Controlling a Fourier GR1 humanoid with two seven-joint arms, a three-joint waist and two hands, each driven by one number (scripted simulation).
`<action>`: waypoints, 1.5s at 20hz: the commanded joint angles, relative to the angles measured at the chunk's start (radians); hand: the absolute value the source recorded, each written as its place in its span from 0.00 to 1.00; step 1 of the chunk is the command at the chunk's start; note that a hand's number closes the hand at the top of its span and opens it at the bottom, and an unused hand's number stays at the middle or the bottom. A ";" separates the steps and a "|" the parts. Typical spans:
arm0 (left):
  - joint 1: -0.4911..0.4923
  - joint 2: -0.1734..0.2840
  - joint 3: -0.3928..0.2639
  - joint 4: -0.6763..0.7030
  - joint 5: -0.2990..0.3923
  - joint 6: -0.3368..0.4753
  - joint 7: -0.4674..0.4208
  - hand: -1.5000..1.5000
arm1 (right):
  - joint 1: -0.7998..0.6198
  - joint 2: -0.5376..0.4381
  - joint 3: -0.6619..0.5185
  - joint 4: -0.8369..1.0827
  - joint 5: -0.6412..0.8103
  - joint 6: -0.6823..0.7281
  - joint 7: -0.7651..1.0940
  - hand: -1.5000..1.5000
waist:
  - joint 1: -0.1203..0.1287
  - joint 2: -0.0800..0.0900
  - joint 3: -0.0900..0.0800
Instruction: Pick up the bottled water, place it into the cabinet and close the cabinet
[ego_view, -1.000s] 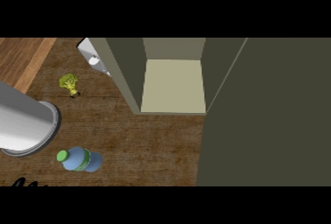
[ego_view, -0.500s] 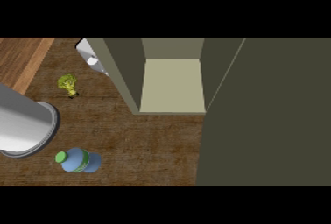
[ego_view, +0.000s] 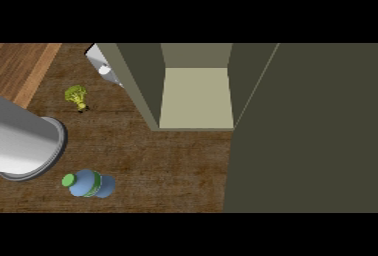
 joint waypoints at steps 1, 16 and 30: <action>-0.056 -0.025 0.048 0.105 -0.034 -0.103 -0.081 0.00 | 0.043 -0.013 0.013 0.005 -0.001 0.039 -0.042 0.00 | -0.002 0.000 0.000; -0.377 -0.046 0.107 0.367 -0.280 -0.045 -0.131 0.00 | 0.029 0.019 0.067 0.105 0.086 0.028 -0.136 0.00 | -0.005 0.002 -0.001; -0.634 0.001 0.036 0.816 -0.480 0.060 -0.253 0.00 | 0.123 -0.011 0.111 -0.003 0.071 0.044 -0.136 0.00 | -0.012 0.003 -0.001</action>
